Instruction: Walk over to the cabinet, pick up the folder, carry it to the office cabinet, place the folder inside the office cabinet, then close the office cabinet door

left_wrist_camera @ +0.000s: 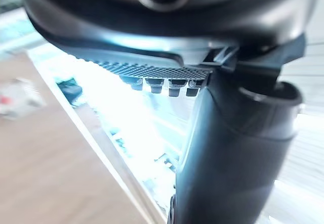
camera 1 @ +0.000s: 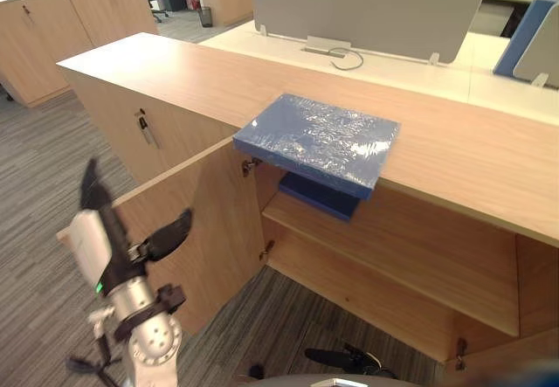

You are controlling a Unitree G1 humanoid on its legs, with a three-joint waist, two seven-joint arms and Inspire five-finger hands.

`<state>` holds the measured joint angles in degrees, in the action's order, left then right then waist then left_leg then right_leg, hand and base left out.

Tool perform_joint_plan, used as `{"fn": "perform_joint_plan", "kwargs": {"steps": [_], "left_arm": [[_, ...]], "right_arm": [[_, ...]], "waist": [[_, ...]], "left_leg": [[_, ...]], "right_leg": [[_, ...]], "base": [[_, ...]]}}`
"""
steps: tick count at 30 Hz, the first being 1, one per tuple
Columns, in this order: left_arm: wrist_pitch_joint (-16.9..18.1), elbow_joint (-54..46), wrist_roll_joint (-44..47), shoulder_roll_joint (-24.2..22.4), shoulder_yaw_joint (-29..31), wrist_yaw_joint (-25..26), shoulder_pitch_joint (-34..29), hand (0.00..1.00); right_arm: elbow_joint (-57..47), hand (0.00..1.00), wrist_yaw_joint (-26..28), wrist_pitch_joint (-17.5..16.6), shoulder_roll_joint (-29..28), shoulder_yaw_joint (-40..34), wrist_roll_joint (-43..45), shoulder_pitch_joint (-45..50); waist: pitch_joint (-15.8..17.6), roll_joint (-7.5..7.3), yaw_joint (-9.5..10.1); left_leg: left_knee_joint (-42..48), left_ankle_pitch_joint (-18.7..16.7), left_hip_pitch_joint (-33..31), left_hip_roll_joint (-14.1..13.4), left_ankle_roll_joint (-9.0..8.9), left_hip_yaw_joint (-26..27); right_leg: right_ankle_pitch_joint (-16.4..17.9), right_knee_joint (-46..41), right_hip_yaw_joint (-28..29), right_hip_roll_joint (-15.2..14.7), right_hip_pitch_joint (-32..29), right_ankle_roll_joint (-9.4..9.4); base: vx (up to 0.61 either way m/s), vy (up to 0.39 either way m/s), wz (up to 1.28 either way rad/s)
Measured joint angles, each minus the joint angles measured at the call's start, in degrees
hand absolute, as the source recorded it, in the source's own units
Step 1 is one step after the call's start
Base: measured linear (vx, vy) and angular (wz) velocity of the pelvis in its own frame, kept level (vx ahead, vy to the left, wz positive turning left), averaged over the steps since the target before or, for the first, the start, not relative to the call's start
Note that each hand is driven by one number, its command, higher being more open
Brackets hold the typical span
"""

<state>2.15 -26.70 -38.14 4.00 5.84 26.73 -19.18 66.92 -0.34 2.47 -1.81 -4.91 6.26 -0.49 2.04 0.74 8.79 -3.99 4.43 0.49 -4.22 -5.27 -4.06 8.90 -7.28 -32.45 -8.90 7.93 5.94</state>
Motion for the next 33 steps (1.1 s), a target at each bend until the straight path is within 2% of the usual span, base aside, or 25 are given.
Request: {"fn": "perform_joint_plan", "kwargs": {"steps": [2,5,8,11,13,20,24,28,33], "left_arm": [[1.67,-0.27,-5.89,2.66,-2.63,-0.11,2.50,1.00],[3.79,-0.26,-10.46,6.19,-3.81,-0.60,4.74,1.00],[4.76,0.42,-13.25,10.50,-3.93,-1.04,5.49,1.00],[5.36,4.81,-14.97,14.36,-4.43,-1.20,7.63,1.00],[5.53,10.21,-16.94,18.69,-4.84,-2.45,8.94,1.00],[6.17,17.44,-20.58,26.42,-5.01,-4.55,9.55,1.00],[6.64,18.55,-21.08,27.73,-5.04,-4.96,10.00,1.00],[7.18,20.28,-21.12,28.01,-5.59,-5.42,12.36,1.00],[7.14,22.04,-21.17,28.99,-7.10,-5.49,15.52,1.00]], "right_arm": [[0.51,1.00,0.03,-0.63,1.16,0.01,-0.09,-0.63],[1.46,1.00,0.10,-1.32,2.24,0.00,-1.71,-0.99],[1.57,1.00,0.29,-1.40,3.79,-0.02,-1.78,-0.84],[1.83,1.00,0.35,-1.49,5.19,-0.08,-2.25,-0.73],[1.81,1.00,0.52,-1.58,5.64,-0.08,-2.37,-0.58],[1.05,1.00,1.25,-2.08,7.28,-0.67,-3.98,1.53],[0.55,1.00,1.45,-2.14,7.70,-1.24,-3.97,1.84],[0.03,1.00,1.74,-2.56,7.99,-2.63,-3.97,1.94],[0.01,1.00,1.74,-2.63,7.92,-3.04,-3.97,1.94]], "waist": [[-0.26,1.07,-1.25],[-0.52,1.64,-1.87],[-0.49,1.72,-2.40],[-0.20,1.98,-2.77],[-0.11,2.00,-3.05],[0.26,1.80,-3.55],[0.37,1.99,-4.24],[0.85,2.87,-4.40],[0.85,2.90,-5.02]], "left_leg": [[-0.01,0.03,-0.04,-0.04,0.04,0.44],[-0.01,0.03,0.09,-0.43,0.04,1.31],[0.00,0.04,0.56,-0.74,0.04,2.06],[-0.11,0.03,0.77,-1.27,0.04,2.67],[-0.77,0.03,1.78,-1.81,0.04,3.32],[-0.93,-0.05,2.15,-1.94,0.16,5.16],[-0.93,-0.05,2.18,-2.01,0.16,5.57],[-0.92,-0.05,2.34,-2.06,0.16,6.71],[-0.91,-0.07,2.71,-2.03,0.20,7.03]], "right_leg": [[-0.08,0.00,0.67,0.08,-0.39,-0.11],[-0.08,-0.07,2.29,0.30,-1.14,-0.31],[0.10,-0.37,3.41,0.45,-1.39,-0.68],[0.43,-1.54,4.56,0.71,-2.28,-1.27],[0.42,-1.70,5.27,1.16,-2.13,-1.52],[0.20,-2.61,7.67,0.95,-3.86,-1.55],[0.16,-2.72,8.17,1.02,-4.16,-1.57],[0.06,-3.33,9.56,1.02,-5.03,-1.71],[0.05,-3.60,10.39,0.97,-5.20,-1.74]], "base": [[-0.01,-0.020,-0.16],[0.00,-0.017,-0.24],[-0.01,-0.021,-0.19],[-0.04,-0.013,-0.13],[-0.06,-0.014,-0.16],[-0.06,0.010,-0.16],[-0.02,0.002,-0.07],[-0.01,-0.001,-0.16],[-0.01,-0.006,-0.09]]}}
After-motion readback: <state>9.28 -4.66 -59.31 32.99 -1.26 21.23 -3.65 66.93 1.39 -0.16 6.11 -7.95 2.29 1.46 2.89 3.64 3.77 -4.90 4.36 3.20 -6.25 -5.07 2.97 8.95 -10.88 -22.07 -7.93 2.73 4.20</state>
